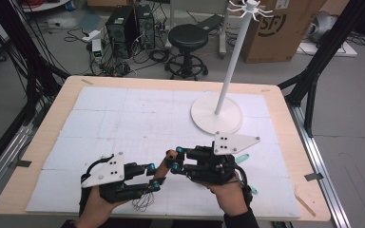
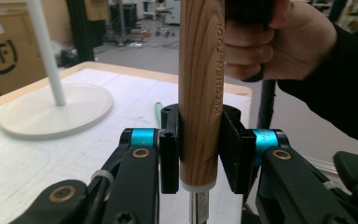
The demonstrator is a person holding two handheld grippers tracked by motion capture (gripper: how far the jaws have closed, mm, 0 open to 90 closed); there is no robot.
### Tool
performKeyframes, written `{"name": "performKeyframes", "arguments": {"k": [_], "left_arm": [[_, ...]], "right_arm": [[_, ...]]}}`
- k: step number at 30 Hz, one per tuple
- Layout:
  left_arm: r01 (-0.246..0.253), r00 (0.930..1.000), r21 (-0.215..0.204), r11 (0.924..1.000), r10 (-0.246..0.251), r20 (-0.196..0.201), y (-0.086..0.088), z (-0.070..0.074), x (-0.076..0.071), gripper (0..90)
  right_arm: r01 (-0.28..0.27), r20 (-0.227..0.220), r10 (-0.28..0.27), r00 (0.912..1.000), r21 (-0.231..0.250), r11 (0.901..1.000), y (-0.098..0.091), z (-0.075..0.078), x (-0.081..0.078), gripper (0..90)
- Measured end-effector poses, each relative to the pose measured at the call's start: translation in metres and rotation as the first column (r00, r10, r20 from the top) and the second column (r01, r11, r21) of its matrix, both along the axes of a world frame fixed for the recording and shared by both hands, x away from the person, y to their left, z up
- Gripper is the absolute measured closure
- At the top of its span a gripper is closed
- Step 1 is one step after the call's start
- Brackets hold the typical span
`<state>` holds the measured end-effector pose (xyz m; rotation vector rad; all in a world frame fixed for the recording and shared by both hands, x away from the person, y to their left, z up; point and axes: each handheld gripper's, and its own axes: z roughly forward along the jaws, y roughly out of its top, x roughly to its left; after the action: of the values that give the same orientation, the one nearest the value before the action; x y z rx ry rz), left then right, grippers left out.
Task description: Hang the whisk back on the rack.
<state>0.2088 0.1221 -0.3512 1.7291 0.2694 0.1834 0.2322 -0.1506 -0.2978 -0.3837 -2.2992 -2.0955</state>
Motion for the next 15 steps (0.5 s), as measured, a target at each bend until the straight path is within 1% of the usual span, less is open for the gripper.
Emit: {"name": "performKeyframes", "arguments": {"k": [2,3,5,6,7,9,11,13,14,15], "left_arm": [[0.029,0.9995,-0.022,0.9993,-0.029,-0.009,-0.001,0.0,0.0,71.0],[0.04,0.9992,-0.026,0.9988,-0.04,-0.004,-0.002,0.0,0.0,71.0],[0.073,0.9965,-0.05,0.996,-0.075,-0.035,-0.003,0.0,0.0,70.4],[0.073,0.9965,-0.05,0.996,-0.075,-0.035,-0.003,0.0,0.0,68.5],[0.082,0.9955,-0.054,0.9952,-0.084,-0.043,-0.003,-0.001,0.0,63.6],[0.107,0.992,-0.047,0.9932,-0.11,-0.062,-0.004,-0.002,0.0,54.4],[0.116,0.9911,-0.047,0.9921,-0.119,-0.059,-0.003,-0.003,0.0,53.2],[0.133,0.9888,-0.056,0.9896,-0.136,-0.061,-0.002,-0.002,-0.002,52.9],[0.135,0.9885,-0.06,0.989,-0.139,-0.06,-0.002,-0.002,-0.002,52.9],[0.14,0.988,-0.066,0.988,-0.143,-0.058,-0.002,-0.002,-0.002,53.0]], "right_arm": [[-0.014,0.01,0.014,0.9999,-0.029,0.9995,0.0,0.006,-0.002,75.0],[-0.023,0.022,0.024,0.9995,-0.041,0.9989,0.001,0.008,-0.003,75.1],[-0.047,0.032,0.049,0.9983,-0.065,0.9968,0.001,0.014,-0.004,75.2],[-0.066,0.035,0.069,0.997,-0.069,0.9954,0.002,0.017,-0.005,75.2],[-0.089,0.044,0.092,0.9947,-0.074,0.9933,0.003,0.02,-0.005,75.3],[-0.109,0.053,0.113,0.9922,-0.079,0.9909,0.003,0.024,-0.004,75.4],[-0.139,0.058,0.143,0.988,-0.077,0.9873,0.002,0.027,-0.003,75.4],[-0.177,0.061,0.18,0.9817,-0.058,0.9825,0.0,0.028,-0.001,75.4],[-0.177,0.061,0.18,0.9817,-0.058,0.9825,0.0,0.028,-0.001,75.4],[-0.184,0.058,0.186,0.9807,-0.042,0.982,-0.001,0.027,0.0,75.4]]}}
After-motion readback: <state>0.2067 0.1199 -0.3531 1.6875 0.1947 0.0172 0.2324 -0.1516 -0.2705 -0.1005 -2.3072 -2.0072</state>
